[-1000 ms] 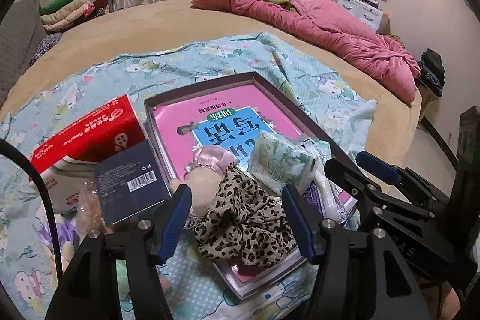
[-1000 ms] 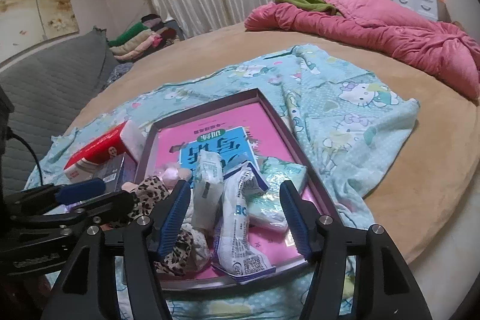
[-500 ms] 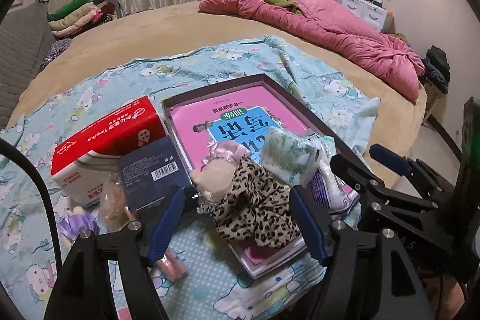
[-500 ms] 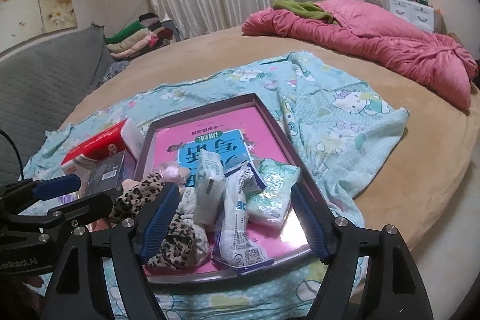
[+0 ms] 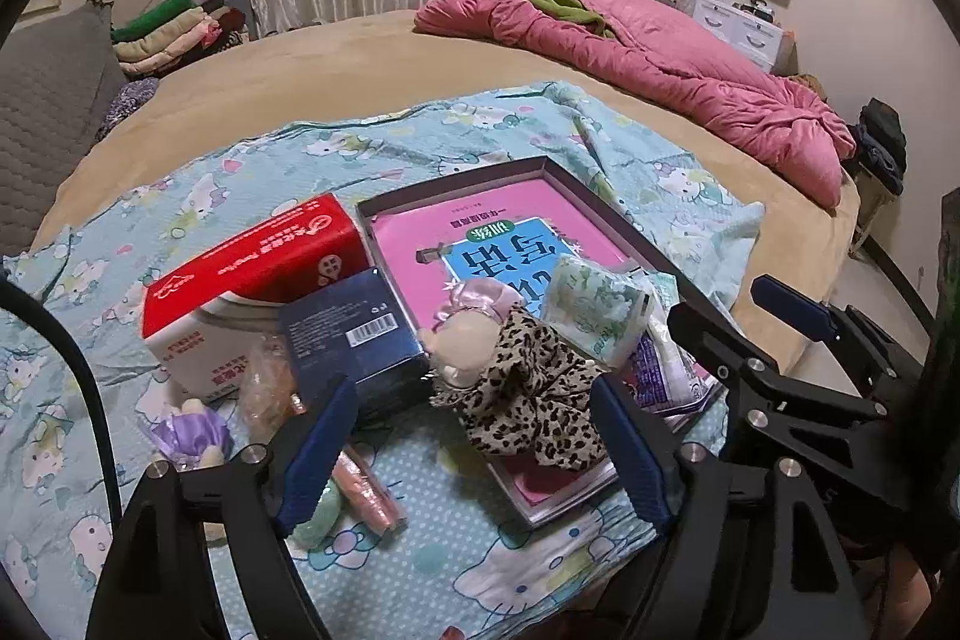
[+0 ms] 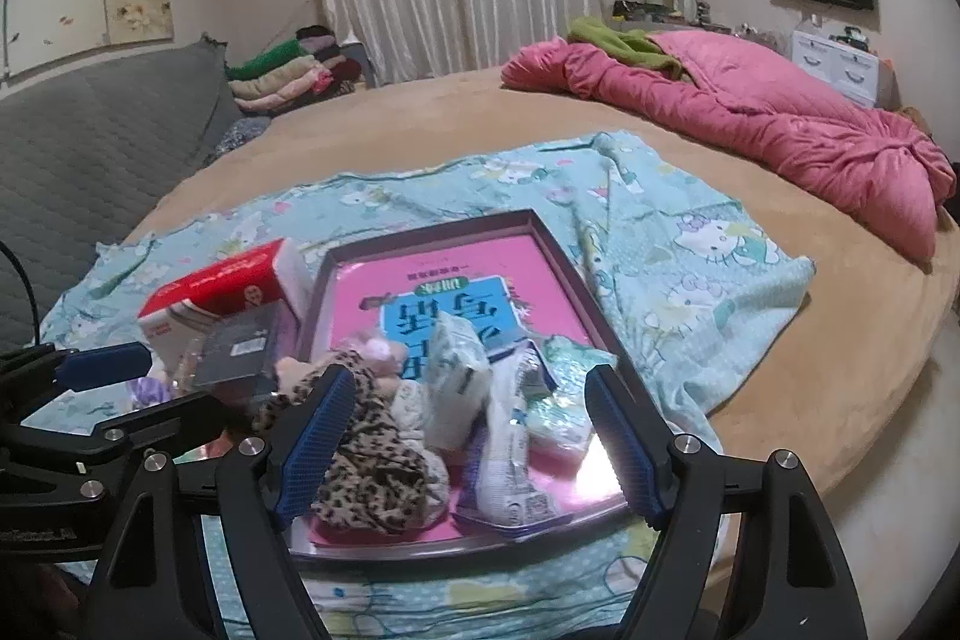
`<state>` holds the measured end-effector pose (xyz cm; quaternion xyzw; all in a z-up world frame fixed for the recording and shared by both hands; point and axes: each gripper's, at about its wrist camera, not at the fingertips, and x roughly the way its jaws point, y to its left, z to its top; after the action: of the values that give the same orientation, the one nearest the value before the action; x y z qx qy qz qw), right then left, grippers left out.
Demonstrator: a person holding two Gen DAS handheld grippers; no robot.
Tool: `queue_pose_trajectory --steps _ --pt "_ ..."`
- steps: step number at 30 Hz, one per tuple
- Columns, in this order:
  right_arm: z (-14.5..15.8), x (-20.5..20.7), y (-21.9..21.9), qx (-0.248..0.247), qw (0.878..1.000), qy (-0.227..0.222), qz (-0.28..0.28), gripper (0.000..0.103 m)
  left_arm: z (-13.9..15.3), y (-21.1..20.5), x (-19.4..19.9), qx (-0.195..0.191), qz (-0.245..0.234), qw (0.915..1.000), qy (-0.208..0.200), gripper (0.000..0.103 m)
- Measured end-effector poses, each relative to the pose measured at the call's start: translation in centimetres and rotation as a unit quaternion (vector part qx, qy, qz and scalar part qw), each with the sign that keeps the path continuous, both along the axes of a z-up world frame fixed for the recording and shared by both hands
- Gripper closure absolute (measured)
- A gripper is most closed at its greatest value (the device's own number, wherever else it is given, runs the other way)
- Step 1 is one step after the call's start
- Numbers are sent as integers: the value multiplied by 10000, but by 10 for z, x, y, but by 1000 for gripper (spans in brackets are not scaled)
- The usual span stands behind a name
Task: Organize soft objects
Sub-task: 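Open the left tool and withdraw both tools from the tray, then move both open tools toward the items beside the tray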
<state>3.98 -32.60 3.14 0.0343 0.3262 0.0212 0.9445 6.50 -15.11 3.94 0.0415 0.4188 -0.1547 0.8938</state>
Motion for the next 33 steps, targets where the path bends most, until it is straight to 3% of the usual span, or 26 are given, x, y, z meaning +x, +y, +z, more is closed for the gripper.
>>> queue_pose_trajectory --steps 17,27,33 --pt "35 -17 43 114 9981 -388 455 22 24 75 -9 -87 628 9979 -144 23" --pt "42 -20 67 90 9964 -416 729 22 32 153 -6 -225 1408 9896 -205 23" --pt "43 -21 84 82 9947 -384 948 22 32 181 -7 -276 1683 9851 -227 23"
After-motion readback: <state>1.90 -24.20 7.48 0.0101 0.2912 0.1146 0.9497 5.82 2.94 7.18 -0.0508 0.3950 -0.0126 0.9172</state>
